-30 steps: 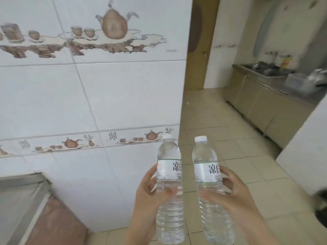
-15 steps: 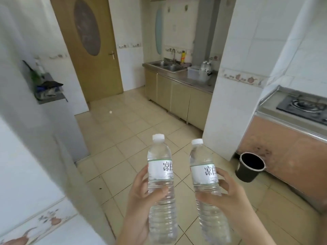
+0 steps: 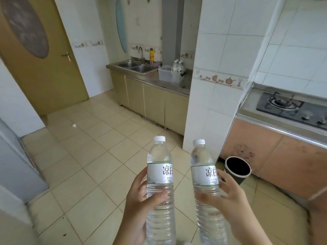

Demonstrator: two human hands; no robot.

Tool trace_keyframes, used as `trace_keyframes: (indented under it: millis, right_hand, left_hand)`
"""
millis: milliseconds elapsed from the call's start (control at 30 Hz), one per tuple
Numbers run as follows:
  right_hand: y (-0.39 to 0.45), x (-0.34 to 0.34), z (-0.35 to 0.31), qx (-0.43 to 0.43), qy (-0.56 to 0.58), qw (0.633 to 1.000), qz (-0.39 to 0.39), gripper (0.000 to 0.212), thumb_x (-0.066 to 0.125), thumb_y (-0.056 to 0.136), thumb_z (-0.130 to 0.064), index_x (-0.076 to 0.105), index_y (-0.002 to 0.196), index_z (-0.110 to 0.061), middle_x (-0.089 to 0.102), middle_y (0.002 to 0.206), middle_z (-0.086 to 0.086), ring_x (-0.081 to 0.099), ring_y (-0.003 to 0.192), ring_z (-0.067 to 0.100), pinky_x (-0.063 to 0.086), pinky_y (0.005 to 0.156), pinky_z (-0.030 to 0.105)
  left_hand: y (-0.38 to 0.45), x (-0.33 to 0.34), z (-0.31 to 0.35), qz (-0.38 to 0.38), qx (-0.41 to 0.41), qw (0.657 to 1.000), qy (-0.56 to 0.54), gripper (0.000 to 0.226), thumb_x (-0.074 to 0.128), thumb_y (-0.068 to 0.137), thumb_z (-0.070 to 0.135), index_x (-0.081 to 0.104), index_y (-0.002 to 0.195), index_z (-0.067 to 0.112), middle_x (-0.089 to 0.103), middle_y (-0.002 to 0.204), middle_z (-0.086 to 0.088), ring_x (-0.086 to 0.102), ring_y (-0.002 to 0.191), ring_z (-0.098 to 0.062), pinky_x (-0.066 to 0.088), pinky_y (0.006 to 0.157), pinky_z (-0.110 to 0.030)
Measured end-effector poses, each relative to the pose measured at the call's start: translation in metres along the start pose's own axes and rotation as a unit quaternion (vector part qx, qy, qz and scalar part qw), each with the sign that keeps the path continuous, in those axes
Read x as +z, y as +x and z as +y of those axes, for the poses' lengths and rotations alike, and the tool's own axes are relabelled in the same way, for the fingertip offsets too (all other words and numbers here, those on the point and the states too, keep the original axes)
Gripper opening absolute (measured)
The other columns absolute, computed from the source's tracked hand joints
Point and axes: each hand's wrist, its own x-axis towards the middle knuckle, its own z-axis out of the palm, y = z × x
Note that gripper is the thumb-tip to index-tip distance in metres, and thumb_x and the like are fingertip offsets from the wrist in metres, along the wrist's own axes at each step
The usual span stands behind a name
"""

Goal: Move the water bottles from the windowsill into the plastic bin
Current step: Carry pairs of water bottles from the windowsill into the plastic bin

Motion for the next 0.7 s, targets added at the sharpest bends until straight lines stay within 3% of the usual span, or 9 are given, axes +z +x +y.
trace_keyframes:
  millis: [133, 233, 367, 533, 700]
  right_hand:
    - [0.094, 0.0, -0.012, 0.004, -0.002, 1.0, -0.018, 0.078, 0.092, 0.05, -0.006, 0.058, 0.113, -0.036, 0.072, 0.096, 0.001, 0.072, 0.077, 0.02, 0.055, 0.066, 0.034]
    - [0.167, 0.002, -0.029, -0.006, -0.016, 0.999, -0.032, 0.077, 0.093, 0.049, -0.007, 0.059, 0.112, -0.035, 0.073, 0.092, 0.002, 0.072, 0.075, 0.018, 0.056, 0.06, 0.034]
    - [0.253, 0.01, -0.05, -0.015, -0.015, 0.998, -0.059, 0.075, 0.092, 0.052, -0.007, 0.058, 0.112, -0.037, 0.072, 0.094, 0.001, 0.071, 0.078, 0.018, 0.056, 0.07, 0.043]
    - [0.342, 0.031, -0.071, -0.006, -0.009, 0.996, -0.089, 0.076, 0.092, 0.05, -0.004, 0.058, 0.112, -0.032, 0.07, 0.097, 0.004, 0.069, 0.067, 0.004, 0.05, 0.051, 0.018]
    - [0.435, 0.071, -0.078, -0.008, -0.012, 0.995, -0.101, 0.076, 0.089, 0.038, -0.017, 0.06, 0.105, -0.036, 0.072, 0.094, 0.0, 0.072, 0.072, 0.018, 0.053, 0.058, 0.029]
  left_hand:
    - [0.087, 0.024, 0.002, 0.009, 0.0, 1.0, 0.003, 0.093, 0.085, 0.034, 0.021, 0.06, 0.123, 0.028, 0.077, 0.102, -0.013, 0.075, 0.086, -0.031, 0.058, 0.066, -0.038]
    - [0.151, 0.04, 0.011, 0.013, 0.015, 1.0, 0.018, 0.092, 0.084, 0.033, 0.019, 0.061, 0.122, 0.026, 0.077, 0.1, -0.015, 0.075, 0.084, -0.029, 0.058, 0.061, -0.033]
    - [0.225, 0.056, 0.02, 0.028, 0.03, 0.999, 0.018, 0.094, 0.085, 0.033, 0.018, 0.06, 0.124, 0.026, 0.077, 0.102, -0.017, 0.074, 0.086, -0.031, 0.057, 0.067, -0.038]
    - [0.31, 0.057, 0.037, 0.05, 0.03, 0.998, 0.018, 0.093, 0.084, 0.032, 0.016, 0.062, 0.121, 0.027, 0.077, 0.1, -0.015, 0.074, 0.084, -0.032, 0.056, 0.072, -0.041]
    - [0.409, 0.043, 0.049, 0.065, 0.031, 0.997, 0.006, 0.09, 0.085, 0.034, 0.016, 0.063, 0.12, 0.028, 0.077, 0.104, -0.014, 0.074, 0.084, -0.028, 0.059, 0.066, -0.037]
